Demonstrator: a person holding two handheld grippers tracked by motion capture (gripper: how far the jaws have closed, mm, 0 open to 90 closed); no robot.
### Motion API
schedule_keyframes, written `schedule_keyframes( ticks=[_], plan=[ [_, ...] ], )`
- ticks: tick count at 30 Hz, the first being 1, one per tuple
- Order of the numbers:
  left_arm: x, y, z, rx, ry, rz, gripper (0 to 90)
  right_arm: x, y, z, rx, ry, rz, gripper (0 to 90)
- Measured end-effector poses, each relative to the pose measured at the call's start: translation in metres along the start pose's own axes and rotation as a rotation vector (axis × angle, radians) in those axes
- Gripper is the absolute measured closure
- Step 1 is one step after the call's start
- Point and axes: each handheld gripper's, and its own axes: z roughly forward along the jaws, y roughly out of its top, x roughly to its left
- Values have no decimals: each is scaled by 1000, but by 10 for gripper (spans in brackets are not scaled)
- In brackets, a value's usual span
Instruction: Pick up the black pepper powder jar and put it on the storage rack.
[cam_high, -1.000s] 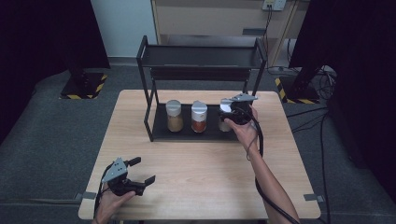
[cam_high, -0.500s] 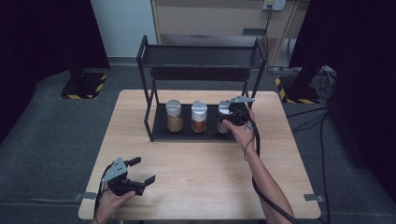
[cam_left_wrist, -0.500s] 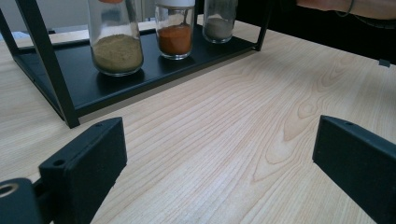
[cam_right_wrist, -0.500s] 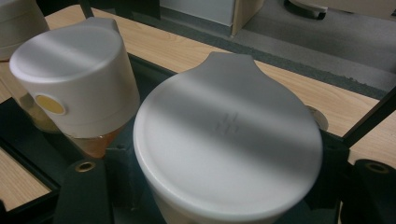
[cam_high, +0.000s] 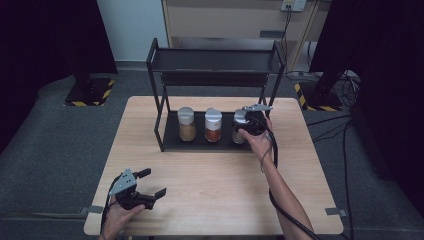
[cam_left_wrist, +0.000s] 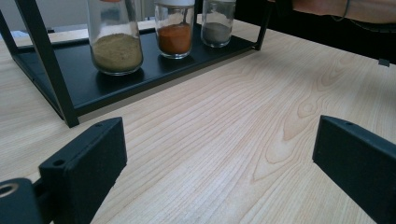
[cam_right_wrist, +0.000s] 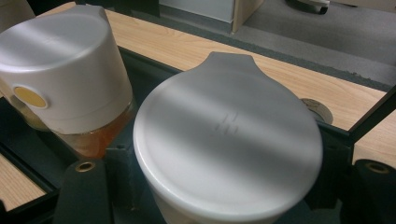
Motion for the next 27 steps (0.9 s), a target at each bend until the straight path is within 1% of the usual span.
schedule_keyframes(
  ticks=[7,15,19,20,21,23,24,26,27],
  plan=[
    [0,0,0,0,-2,1,22,0,-2,0,-3,-1,10,313],
    [0,1,0,2,-3,5,22,1,-6,0,-15,-2,-4,310],
    [-1,1,0,2,-4,6,22,0,-7,1,-16,12,7,295],
    [-1,1,0,2,-4,6,22,1,-7,1,-18,7,-1,284],
    [-1,1,0,2,-4,6,22,3,-7,1,-16,0,-14,254],
    [-1,1,0,1,-4,7,22,3,-5,0,-11,8,-17,206],
    [-1,1,0,1,-4,7,22,4,-3,-1,-8,5,-37,195],
    [-1,1,0,2,-5,7,22,8,-1,-4,-13,-17,-81,158],
    [-1,1,0,2,-5,8,22,8,0,-6,-16,-13,-80,139]
  ],
)
